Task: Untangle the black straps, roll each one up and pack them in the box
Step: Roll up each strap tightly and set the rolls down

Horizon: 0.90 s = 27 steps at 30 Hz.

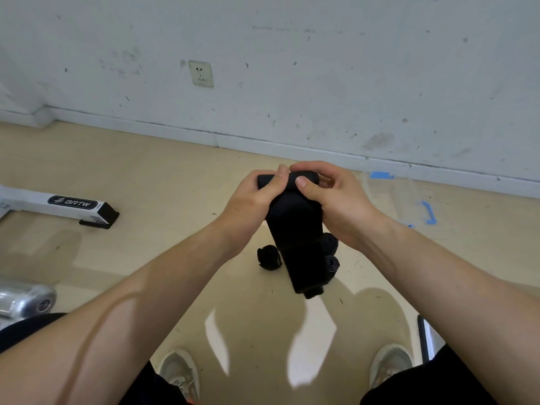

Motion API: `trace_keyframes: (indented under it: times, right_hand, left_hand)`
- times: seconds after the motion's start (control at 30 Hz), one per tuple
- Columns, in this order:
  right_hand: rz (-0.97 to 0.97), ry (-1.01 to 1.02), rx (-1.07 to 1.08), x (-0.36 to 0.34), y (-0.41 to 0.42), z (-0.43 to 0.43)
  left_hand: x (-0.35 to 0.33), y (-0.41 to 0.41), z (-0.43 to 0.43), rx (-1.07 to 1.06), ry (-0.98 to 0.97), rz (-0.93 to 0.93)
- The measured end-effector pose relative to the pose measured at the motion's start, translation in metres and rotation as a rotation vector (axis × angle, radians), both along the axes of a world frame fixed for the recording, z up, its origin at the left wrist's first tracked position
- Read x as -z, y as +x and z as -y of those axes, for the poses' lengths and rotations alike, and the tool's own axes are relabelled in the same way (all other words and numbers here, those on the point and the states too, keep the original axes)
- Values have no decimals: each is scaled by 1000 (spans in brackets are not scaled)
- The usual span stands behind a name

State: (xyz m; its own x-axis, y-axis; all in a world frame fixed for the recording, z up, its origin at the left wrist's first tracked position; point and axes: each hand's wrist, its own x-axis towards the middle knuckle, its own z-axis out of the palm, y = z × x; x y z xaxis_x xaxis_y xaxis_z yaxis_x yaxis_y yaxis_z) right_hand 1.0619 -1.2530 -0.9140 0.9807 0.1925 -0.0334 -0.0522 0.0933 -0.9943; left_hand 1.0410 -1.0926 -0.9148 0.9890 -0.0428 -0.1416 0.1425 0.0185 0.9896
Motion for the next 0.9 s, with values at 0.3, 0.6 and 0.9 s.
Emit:
trace_keyframes:
  times: [0.3,0.6,0.9]
  right_hand:
    - [-74,-147,-80,-1,-4,-6]
    - [14,-105,-34,1,-2,-3]
    - [-66,-10,-65,2,-4,-3]
  left_hand:
    - [0,-2,-6,-54,36,61]
    - [-2,-3,-6,-67,61,56]
    - [0,0,-2,-90,151,136]
